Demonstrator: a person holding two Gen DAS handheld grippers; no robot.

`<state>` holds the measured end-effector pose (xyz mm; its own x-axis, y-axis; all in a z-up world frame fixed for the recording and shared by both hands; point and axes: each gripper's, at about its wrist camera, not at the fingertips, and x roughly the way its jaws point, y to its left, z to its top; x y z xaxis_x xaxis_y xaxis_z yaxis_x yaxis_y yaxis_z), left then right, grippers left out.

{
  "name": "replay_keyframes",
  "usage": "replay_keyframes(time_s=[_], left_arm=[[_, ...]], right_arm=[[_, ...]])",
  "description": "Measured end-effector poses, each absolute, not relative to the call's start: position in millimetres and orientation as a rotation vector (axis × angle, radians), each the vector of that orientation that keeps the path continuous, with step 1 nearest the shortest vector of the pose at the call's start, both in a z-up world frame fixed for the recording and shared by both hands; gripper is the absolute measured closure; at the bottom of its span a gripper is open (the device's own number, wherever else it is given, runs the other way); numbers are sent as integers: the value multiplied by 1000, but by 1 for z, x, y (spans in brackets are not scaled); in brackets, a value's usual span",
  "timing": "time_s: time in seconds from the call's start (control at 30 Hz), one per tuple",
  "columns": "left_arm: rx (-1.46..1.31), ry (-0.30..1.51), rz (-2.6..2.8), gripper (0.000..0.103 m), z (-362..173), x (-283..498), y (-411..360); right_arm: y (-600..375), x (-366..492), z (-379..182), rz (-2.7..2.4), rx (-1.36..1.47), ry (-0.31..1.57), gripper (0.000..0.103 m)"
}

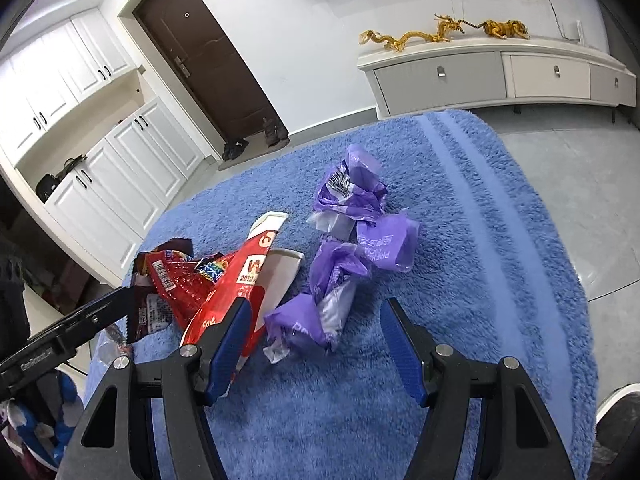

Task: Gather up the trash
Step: 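Grasp the brown snack wrapper with the left tool while the right tool grasps a purple wrapper, then carry both wrappers over the trash bin and open both tools to drop them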

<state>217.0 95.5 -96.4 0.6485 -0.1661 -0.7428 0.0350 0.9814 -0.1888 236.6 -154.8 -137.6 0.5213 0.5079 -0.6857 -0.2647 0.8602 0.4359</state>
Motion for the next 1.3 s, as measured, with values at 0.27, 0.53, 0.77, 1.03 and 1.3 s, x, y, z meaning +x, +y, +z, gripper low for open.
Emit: replay_keyframes(time_s=[0.27,0.53,0.77,1.03,1.3], left_arm=[[-173,927,-131,94,-117,229,93],[-145,851,-121,99,-88,203,98],[-116,759,-193,99,-36,159,79],[-60,750,-478,100,-1,120,-26],[50,886,-807,99,-31,107,-207]], right_arm=[[-157,238,-144,475,299,939,66],[-170,206,-129,492,305,893,74],[-202,152,-87,486,310,786,74],[-303,79,-72,277,313,729,74],[-445,9,-131,-60,421,808,74]])
